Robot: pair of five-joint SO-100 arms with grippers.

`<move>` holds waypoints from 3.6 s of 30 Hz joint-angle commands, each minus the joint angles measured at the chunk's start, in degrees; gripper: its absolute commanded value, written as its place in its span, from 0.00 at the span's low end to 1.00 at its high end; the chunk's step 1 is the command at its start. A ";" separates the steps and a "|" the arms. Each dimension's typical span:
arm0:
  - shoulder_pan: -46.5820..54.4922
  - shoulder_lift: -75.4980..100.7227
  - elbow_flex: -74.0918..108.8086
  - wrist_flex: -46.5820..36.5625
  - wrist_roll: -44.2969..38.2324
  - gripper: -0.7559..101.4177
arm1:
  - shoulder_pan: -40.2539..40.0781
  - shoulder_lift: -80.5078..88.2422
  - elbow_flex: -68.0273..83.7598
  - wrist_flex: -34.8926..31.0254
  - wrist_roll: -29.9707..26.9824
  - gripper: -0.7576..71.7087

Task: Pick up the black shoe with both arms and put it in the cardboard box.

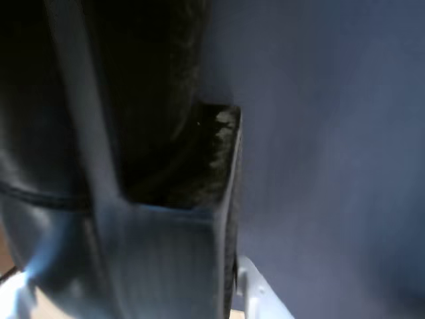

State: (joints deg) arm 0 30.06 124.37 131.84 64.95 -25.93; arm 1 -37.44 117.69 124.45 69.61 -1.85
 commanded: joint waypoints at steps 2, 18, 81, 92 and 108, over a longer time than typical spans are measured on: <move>0.35 -2.11 0.44 -2.29 -0.62 0.46 | -0.88 -1.23 1.05 -2.29 -0.88 0.55; -0.97 -13.18 0.18 -7.56 -2.11 0.51 | -2.11 -2.99 1.93 -5.01 -0.62 0.55; -20.57 -13.54 -18.46 -48.25 18.98 0.01 | 17.31 -10.46 -27.51 -19.86 -7.73 0.02; -22.59 -33.31 -30.23 -58.10 18.90 0.01 | 19.69 -28.65 -37.62 -29.00 -6.94 0.01; -23.12 -49.04 -36.65 -59.94 19.16 0.03 | 19.95 -46.41 -48.43 -29.88 -6.33 0.03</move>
State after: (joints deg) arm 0 11.16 73.83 99.40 6.06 -5.98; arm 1 -18.54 70.84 79.01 39.64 -8.70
